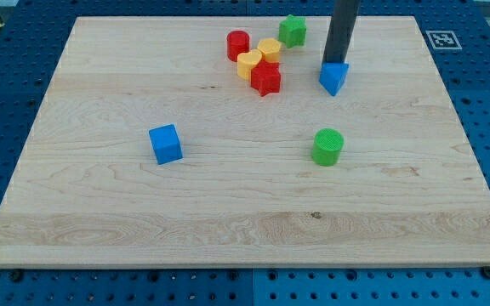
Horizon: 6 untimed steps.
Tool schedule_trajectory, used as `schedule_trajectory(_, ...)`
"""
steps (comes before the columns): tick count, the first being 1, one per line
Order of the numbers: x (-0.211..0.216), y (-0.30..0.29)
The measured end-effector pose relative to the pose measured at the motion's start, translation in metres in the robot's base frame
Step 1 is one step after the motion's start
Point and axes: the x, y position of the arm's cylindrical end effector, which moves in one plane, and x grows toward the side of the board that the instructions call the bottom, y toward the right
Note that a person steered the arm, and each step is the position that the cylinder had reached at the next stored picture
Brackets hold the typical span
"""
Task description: Move the blue triangle closer to the green circle
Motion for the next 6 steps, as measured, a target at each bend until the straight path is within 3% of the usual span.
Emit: schedule_trajectory(6, 0.169, -0.003)
